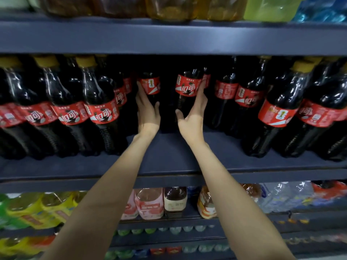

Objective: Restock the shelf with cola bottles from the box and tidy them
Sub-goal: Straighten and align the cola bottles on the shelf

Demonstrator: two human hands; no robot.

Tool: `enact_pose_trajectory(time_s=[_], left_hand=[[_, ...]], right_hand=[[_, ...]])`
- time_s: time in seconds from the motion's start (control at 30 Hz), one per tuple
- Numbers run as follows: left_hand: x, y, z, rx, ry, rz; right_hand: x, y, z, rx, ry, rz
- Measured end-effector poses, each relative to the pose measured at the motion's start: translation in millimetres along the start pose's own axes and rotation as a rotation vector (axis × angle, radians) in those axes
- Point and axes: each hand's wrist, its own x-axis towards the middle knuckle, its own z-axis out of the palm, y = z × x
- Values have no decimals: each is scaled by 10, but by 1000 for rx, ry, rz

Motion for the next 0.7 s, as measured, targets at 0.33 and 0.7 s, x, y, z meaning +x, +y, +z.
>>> enact_pose_trajectory(time_s=[0.33, 0.7], left_hand=[[33, -119, 50, 376, 93, 92], [-101, -148, 73, 495, 124, 154]], right_hand=[[462, 389, 353, -26, -224, 9], [695, 637, 559, -181, -272, -73]])
